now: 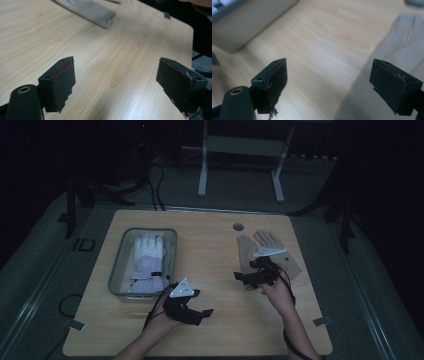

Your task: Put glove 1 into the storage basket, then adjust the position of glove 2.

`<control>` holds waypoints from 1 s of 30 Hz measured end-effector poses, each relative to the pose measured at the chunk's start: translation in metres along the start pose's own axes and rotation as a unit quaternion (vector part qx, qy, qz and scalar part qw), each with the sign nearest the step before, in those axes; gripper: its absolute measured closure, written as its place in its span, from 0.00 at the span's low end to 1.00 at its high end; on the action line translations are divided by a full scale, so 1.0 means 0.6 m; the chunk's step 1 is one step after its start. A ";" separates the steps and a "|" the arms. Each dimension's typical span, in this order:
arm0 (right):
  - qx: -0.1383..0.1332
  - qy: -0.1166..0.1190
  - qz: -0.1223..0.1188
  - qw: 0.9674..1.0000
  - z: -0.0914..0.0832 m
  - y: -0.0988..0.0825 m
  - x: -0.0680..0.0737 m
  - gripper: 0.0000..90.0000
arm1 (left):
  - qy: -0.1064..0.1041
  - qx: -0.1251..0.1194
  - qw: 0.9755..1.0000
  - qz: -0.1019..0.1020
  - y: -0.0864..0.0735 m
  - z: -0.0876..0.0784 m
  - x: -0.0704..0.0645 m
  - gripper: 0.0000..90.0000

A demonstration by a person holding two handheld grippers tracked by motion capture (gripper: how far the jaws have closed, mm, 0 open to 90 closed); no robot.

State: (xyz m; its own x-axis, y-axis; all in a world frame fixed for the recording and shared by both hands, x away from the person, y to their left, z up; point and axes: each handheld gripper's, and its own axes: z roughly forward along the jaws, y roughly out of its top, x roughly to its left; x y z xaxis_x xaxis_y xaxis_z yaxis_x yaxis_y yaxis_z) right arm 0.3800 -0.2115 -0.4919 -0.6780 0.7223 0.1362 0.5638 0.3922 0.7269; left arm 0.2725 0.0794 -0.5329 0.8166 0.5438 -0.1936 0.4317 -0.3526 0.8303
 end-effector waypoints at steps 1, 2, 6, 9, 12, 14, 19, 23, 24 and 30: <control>0.002 0.000 0.000 1.000 0.000 -0.005 -0.001 0.16 | -0.004 0.004 1.000 -0.003 -0.006 0.004 0.001 0.18; 0.001 -0.003 -0.003 1.000 -0.001 -0.015 -0.002 0.16 | -0.004 0.004 1.000 -0.008 -0.009 0.007 0.001 0.18; -0.004 -0.006 -0.013 1.000 -0.006 -0.039 -0.004 0.16 | 0.003 0.014 1.000 0.004 -0.022 0.016 0.000 0.18; -0.020 -0.015 -0.022 0.999 -0.012 -0.057 -0.008 0.16 | 0.005 0.006 1.000 0.009 -0.030 0.018 -0.002 0.18; -0.017 -0.022 -0.022 0.999 -0.015 -0.073 -0.010 0.16 | 0.002 -0.001 1.000 0.012 -0.039 0.022 -0.006 0.18; -0.015 -0.023 -0.018 0.999 -0.017 -0.085 -0.012 0.16 | 0.003 0.001 1.000 0.012 -0.044 0.025 -0.008 0.18; -0.021 -0.023 -0.016 0.999 -0.018 -0.111 -0.024 0.16 | 0.002 -0.017 1.000 0.012 -0.057 0.029 -0.007 0.18; -0.028 -0.022 -0.018 0.999 -0.024 -0.118 -0.030 0.16 | 0.009 -0.026 1.000 0.010 -0.061 0.026 -0.007 0.18; -0.027 -0.024 -0.015 0.999 -0.025 -0.118 -0.030 0.16 | 0.011 -0.029 0.999 0.011 -0.061 0.026 -0.006 0.18; -0.054 -0.020 0.000 0.998 -0.041 -0.100 -0.038 0.16 | 0.012 -0.040 0.999 0.023 -0.062 0.021 -0.007 0.18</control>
State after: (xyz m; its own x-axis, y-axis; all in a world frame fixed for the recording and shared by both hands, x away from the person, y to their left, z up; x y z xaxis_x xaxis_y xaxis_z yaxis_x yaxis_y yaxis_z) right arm 0.3500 -0.2653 -0.5218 -0.6577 0.7449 0.1115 0.5081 0.3295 0.7958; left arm 0.2578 0.0805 -0.5694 0.8251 0.5469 -0.1419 0.3603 -0.3158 0.8778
